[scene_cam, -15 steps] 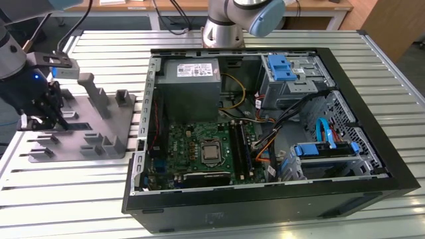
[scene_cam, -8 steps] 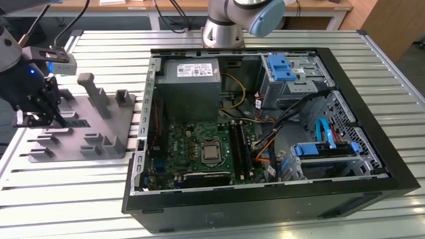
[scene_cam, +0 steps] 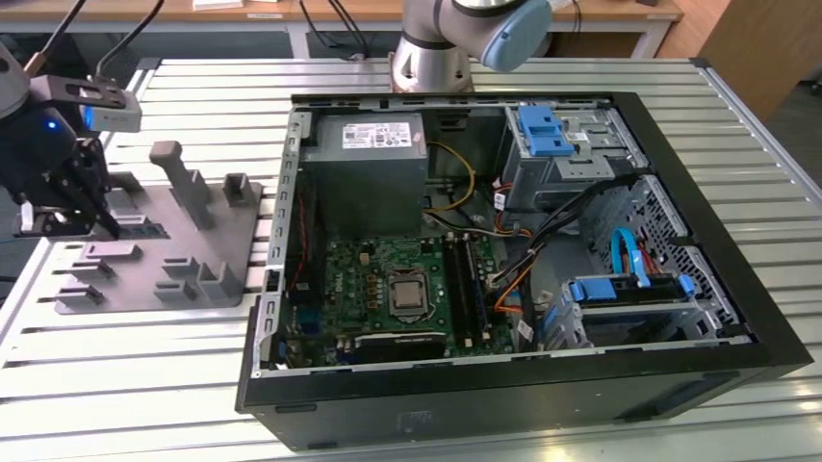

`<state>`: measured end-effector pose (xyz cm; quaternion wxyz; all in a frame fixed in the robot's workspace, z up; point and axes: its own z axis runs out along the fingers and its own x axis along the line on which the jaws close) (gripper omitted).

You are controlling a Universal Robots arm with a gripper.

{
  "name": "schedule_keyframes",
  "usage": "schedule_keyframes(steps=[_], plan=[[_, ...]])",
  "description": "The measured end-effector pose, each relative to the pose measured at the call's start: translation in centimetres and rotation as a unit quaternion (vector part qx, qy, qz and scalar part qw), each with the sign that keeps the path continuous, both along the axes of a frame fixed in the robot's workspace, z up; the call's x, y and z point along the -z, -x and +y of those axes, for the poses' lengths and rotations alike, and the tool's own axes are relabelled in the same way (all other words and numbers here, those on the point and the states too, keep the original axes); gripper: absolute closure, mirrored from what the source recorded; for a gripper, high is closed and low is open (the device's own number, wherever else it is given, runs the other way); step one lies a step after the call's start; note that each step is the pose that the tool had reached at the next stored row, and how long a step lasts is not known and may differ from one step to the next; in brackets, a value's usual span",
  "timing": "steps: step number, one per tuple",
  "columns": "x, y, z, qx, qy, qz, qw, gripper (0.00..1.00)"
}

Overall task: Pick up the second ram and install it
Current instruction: 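Pick up the second ram and move it above second insertion slot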

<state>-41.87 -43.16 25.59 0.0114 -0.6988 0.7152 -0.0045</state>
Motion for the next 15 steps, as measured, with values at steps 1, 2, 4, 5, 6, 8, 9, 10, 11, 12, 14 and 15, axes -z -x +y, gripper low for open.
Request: schedule_keyframes(steps=[1,2,4,5,6,8,9,10,11,12,14,15], plan=[[-0.15,0.0,0.00,0.000,0.0000,0.0000,1.0000,0.86],[-0.28,0.0,0.00,0.000,0.0000,0.0000,1.0000,0.86],[-0.55,0.0,0.00,0.000,0.0000,0.0000,1.0000,0.86],[-0.69,0.0,0.00,0.000,0.0000,0.0000,1.0000,0.86],[-0.82,0.0,0.00,0.000,0.0000,0.0000,1.0000,0.86],[-1.07,0.0,0.00,0.000,0.0000,0.0000,1.0000,0.86],[-1.20,0.0,0.00,0.000,0.0000,0.0000,1.0000,0.86],[-1.32,0.0,0.00,0.000,0.0000,0.0000,1.0000,0.86],[-1.44,0.0,0.00,0.000,0.0000,0.0000,1.0000,0.86],[-1.58,0.0,0.00,0.000,0.0000,0.0000,1.0000,0.86],[-1.83,0.0,0.00,0.000,0.0000,0.0000,1.0000,0.86],[-1.96,0.0,0.00,0.000,0.0000,0.0000,1.0000,0.86]])
